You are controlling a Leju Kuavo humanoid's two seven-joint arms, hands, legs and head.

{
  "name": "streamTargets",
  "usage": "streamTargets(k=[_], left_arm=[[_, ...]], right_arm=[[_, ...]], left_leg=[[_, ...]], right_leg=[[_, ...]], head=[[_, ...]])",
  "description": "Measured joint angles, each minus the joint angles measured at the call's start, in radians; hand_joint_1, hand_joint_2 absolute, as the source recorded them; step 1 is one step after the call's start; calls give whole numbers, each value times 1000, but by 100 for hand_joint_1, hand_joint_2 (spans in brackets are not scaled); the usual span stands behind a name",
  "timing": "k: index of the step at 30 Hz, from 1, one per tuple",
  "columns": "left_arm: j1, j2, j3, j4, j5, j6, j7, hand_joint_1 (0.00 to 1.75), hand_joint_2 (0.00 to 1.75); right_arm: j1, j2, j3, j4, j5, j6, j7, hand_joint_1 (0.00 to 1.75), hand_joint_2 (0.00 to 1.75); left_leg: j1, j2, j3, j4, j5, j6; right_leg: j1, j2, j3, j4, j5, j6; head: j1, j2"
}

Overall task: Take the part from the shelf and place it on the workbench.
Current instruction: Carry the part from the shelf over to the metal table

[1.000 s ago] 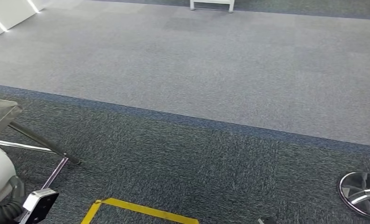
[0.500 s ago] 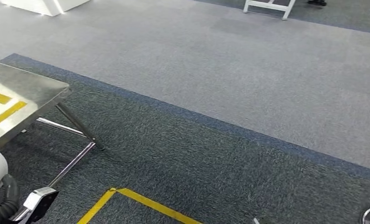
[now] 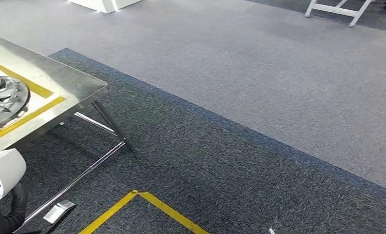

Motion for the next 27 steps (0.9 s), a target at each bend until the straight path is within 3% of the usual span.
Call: streamTargets(k=[2, 3, 4, 5, 7, 9, 11, 12, 14, 16, 17, 18, 19, 20, 22, 23, 25, 27], left_arm=[[0, -20, 10, -18, -28, 0, -19, 175, 175], [1, -26, 14, -25, -32, 0, -21, 175, 175], [2, -32, 17, -32, -36, 0, -21, 175, 175], [3, -37, 21, -38, -39, 0, -20, 175, 175], [2, -44, 25, -51, -42, 0, -19, 175, 175], [0, -48, 27, -59, -43, 1, -17, 175, 175], [3, -51, 28, -63, -43, 1, -10, 175, 175], [4, -53, 28, -65, -43, 1, -7, 175, 175], [3, -55, 26, -69, -43, 2, -3, 175, 175], [0, -57, 22, -72, -44, 3, -1, 175, 175], [0, -58, 19, -72, -45, 3, 0, 175, 175], [1, -58, 18, -72, -45, 3, 0, 175, 175], [1, -58, 17, -72, -45, 3, 1, 175, 175], [1, -58, 16, -72, -45, 3, 2, 175, 175], [1, -58, 14, -72, -46, 3, 3, 175, 175], [1, -59, 12, -73, -48, 3, 3, 175, 175], [1, -58, 9, -77, -53, 3, 6, 175, 175], [2, -58, 9, -81, -59, 3, 10, 175, 175]], right_arm=[[3, 0, 0, 0, -1, 0, 0, 0, 175], [4, 0, 0, 0, -1, 0, 0, 0, 175], [4, 0, 0, 0, -1, 0, 0, 0, 175], [3, 1, 0, 0, -1, 0, 0, 0, 175], [3, 1, 0, 0, -1, 1, 0, 0, 175], [2, 1, 0, 0, -1, 1, -1, 0, 175], [0, 1, 0, 0, -1, 1, -1, 0, 175], [-2, 1, 0, 0, -1, 1, -1, 0, 175], [-4, 1, 0, 0, -1, 1, -1, 0, 175], [-3, 1, 0, 0, -1, 0, 0, 0, 175], [-1, 1, 0, 0, -1, 0, 0, 0, 175], [0, 1, 0, 0, -1, 0, 0, 0, 175], [1, 1, 0, 0, -1, -1, 0, 0, 175], [2, 1, 0, 0, -1, -1, 0, 0, 175], [2, 1, 0, 0, -1, -2, 0, 0, 175], [2, 1, 0, 1, -1, -2, 0, 0, 175], [1, 1, 0, 1, 0, -2, 0, 0, 175], [0, 2, 0, 1, 0, -2, 0, 0, 175]], left_leg=[[6, 27, -59, 120, -45, -9], [9, 32, -70, 142, -42, -12], [12, 36, -62, 124, -19, -15], [14, 44, -35, 72, 18, -15], [9, 91, 32, -61, 75, -10], [0, 125, 61, -124, 83, 1], [-2, 108, 59, -129, 80, 14], [-1, 96, 60, -131, 81, 20], [4, 73, 62, -136, 84, 33], [6, 48, 60, -136, 84, 42], [5, 35, 60, -136, 84, 44], [5, 20, 61, -136, 83, 44], [5, 5, 63, -135, 83, 44], [5, -10, 66, -135, 82, 42], [4, -36, 69, -132, 80, 37], [3, -47, 67, -130, 79, 32], [5, -68, 59, -128, 82, 19], [7, -77, 53, -128, 84, 6]], right_leg=[[1, -28, 3, 0, -4, -2], [1, -42, 6, 0, -7, -1], [0, -55, 9, 0, -10, 1], [0, -67, 15, 0, -13, 4], [3, -89, 25, 2, -23, 13], [10, -110, 31, 3, -32, 24], [12, -135, 38, 2, -38, 34], [10, -131, 40, 6, -45, 39], [6, -82, 13, 68, -87, 47], [5, -25, -57, 209, -154, 50], [5, -15, -92, 273, -175, 50], [5, -12, -114, 306, -176, 49], [5, -10, -117, 298, -154, 47], [5, -5, -101, 251, -115, 45], [1, 36, -48, 112, -35, 39], [-1, 58, -26, 59, -17, 36], [-2, 79, -8, 24, -16, 31], [-3, 58, -2, 17, -14, 22]], head=[[-2, 0], [-2, 0], [-2, 0], [-2, 0], [-3, 0], [-1, 0], [1, 0], [2, 0], [7, 0], [13, 0], [14, 0], [14, 0], [14, 0], [14, 0], [14, 0], [14, 0], [13, 0], [13, 0]])
